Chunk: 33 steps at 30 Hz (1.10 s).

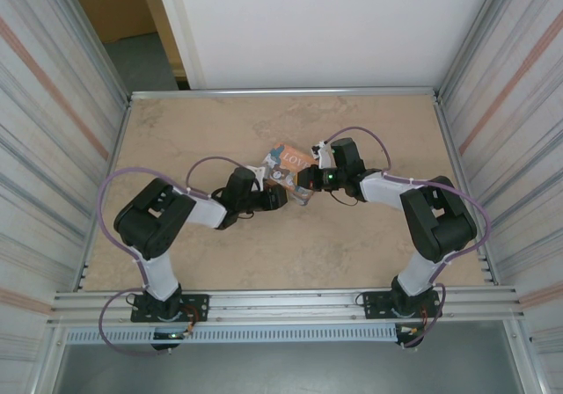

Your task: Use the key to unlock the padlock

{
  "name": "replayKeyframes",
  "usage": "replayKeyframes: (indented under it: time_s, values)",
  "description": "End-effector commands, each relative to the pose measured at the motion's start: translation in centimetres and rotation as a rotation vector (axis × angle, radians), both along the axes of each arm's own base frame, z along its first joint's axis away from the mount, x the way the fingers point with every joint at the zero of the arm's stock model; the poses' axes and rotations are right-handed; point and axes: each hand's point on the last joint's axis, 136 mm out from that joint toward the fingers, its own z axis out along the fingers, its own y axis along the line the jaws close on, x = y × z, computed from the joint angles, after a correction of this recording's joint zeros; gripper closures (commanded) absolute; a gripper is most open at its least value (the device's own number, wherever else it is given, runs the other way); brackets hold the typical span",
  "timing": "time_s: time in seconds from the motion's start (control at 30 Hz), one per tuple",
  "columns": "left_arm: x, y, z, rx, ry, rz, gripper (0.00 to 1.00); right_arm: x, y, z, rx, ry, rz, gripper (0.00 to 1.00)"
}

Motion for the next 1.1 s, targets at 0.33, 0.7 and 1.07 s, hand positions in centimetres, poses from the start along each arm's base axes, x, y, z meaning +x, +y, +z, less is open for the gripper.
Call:
replayKeyframes:
  time_s: [0.33, 0.7, 1.07]
  values:
    - [0.5, -1.1, -0.1, -0.017, -0.025, 0.006, 0.6, -2.1, -0.2, -3.6, -0.084, 0.117, 0.013, 1.0]
    - [1.0, -0.4, -0.8, 0.022, -0.029, 0.062, 0.57, -2.2, 0.0, -3.7, -0.084, 0.117, 0.014, 1.0]
    - [0.8, -1.3, 0.2, -0.035, -0.056, 0.049, 0.63, -2.1, -0.1, -3.5, -0.081, 0.111, 0.01, 1.0]
